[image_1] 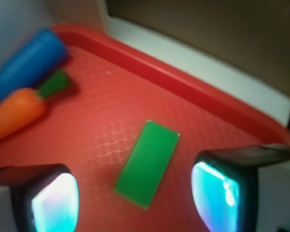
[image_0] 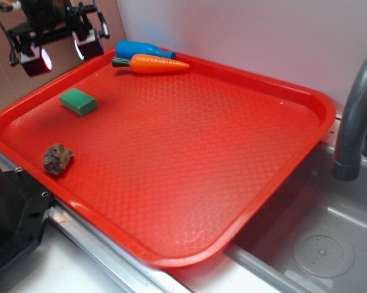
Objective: Grab the green block.
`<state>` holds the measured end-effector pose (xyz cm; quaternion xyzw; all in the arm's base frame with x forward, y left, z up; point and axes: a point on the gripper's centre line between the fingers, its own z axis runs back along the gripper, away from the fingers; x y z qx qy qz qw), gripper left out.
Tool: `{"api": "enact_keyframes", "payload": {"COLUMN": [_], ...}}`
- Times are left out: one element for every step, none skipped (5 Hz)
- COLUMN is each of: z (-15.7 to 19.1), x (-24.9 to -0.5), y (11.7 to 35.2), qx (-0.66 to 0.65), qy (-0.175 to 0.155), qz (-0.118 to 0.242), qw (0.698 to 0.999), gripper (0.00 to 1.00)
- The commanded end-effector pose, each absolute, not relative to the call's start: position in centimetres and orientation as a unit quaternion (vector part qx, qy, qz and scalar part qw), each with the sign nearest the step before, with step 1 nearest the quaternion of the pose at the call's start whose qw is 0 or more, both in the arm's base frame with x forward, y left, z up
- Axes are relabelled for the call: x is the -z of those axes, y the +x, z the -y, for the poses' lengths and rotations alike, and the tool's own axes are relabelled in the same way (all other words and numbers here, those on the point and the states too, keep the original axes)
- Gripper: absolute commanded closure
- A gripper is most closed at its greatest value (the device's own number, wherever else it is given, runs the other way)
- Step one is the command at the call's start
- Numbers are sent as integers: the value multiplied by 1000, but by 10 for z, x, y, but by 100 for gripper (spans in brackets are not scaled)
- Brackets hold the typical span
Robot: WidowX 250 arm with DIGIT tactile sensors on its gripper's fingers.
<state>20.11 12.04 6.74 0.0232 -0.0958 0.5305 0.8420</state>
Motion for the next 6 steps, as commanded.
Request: {"api": "enact_keyframes", "payload": {"z": [-130,-125,-117,-110,-101,-97], "x": [-30,-24,-22,-25,-27,-32], "y": [193,199,208,209,206,205], "qx": [-594,-604,-612,-595,-619,-626], "qy": [17,32,46,73,88,86], "qz": [36,26,19,26,64,76], "qw": [803,796,789,800,778,771], "gripper": [0,0,0,0,100,100]}}
